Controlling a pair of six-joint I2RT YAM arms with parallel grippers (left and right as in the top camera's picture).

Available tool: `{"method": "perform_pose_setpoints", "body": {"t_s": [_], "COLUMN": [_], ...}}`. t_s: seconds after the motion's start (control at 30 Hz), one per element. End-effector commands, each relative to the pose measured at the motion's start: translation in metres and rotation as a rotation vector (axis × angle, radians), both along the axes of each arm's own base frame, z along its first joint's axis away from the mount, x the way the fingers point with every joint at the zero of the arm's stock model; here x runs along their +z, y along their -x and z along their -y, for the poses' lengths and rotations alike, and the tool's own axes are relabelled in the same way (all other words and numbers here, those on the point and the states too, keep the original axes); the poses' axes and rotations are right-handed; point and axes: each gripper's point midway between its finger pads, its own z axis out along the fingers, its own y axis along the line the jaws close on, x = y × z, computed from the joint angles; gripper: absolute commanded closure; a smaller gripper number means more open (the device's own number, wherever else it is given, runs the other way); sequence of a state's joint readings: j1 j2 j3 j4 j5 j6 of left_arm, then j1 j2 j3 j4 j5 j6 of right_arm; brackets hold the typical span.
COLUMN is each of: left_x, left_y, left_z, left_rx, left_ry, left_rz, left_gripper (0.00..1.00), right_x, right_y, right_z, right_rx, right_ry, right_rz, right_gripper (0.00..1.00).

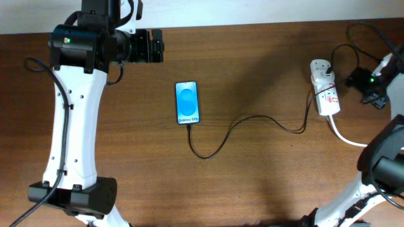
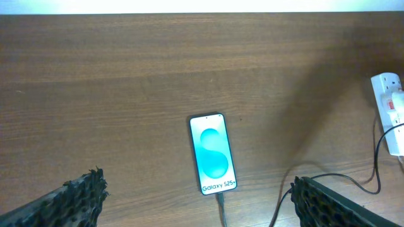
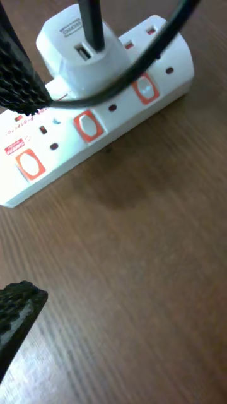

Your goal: Plug charger to phone and switch on socket

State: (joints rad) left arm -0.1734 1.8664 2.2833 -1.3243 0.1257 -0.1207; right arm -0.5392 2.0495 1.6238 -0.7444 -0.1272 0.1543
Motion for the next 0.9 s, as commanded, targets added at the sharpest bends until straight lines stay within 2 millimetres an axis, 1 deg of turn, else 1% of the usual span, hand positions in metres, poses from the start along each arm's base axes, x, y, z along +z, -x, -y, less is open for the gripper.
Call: {"method": "perform_pose_setpoints", "body": {"t_s": [0.0, 0.03, 0.1, 0.27, 0.33, 0.4, 0.47, 0.6, 0.67, 0.87], "left_x": [0.008, 0.008, 0.008, 0.008, 0.008, 0.008, 0.008, 0.008, 0.008, 0.008], "left_y": [0.002, 0.002, 0.001, 0.001, 0.001, 0.001, 0.001, 0.001, 0.001, 0.001], "left_z": [-0.003, -0.003, -0.007, -0.009, -0.009, -0.009, -0.009, -0.009, -0.009, -0.009], "left_rx": [0.006, 0.005, 0.015, 0.020, 0.019, 0.020, 0.020, 0.019, 0.020, 0.020], "left_ry": [0.000, 0.000, 0.000, -0.001, 0.000, -0.001, -0.001, -0.001, -0.001, -0.001], "left_rz": [0.020, 0.020, 0.020, 0.020, 0.020, 0.020, 0.020, 0.020, 0.020, 0.020], "left_gripper": [0.01, 0.01, 0.01, 0.01, 0.01, 0.01, 0.01, 0.01, 0.01, 0.01], "right_x": [-0.022, -0.031, -0.041, -0.042, -0.049, -0.054, -0.065, -0.065, -0.066, -0.071], "right_y": [-0.006, -0.005, -0.003, -0.010, -0.020, -0.024, -0.029, -0.038, -0.038, -0.025], "right_z": [-0.003, -0.004, -0.004, -0.007, -0.006, -0.009, -0.017, -0.031, -0.032, -0.040], "right_rx": [0.032, 0.032, 0.033, 0.013, 0.018, 0.028, 0.051, 0.091, 0.093, 0.094], "right_ry": [0.025, 0.015, 0.004, -0.024, -0.035, -0.052, -0.060, -0.054, -0.056, -0.094], "right_rz": [-0.038, -0.055, -0.073, -0.042, -0.010, 0.001, -0.006, 0.005, 0.000, -0.052], "right_gripper": [0.10, 0.10, 0.10, 0.10, 0.09, 0.09, 0.09, 0.09, 0.09, 0.09]}}
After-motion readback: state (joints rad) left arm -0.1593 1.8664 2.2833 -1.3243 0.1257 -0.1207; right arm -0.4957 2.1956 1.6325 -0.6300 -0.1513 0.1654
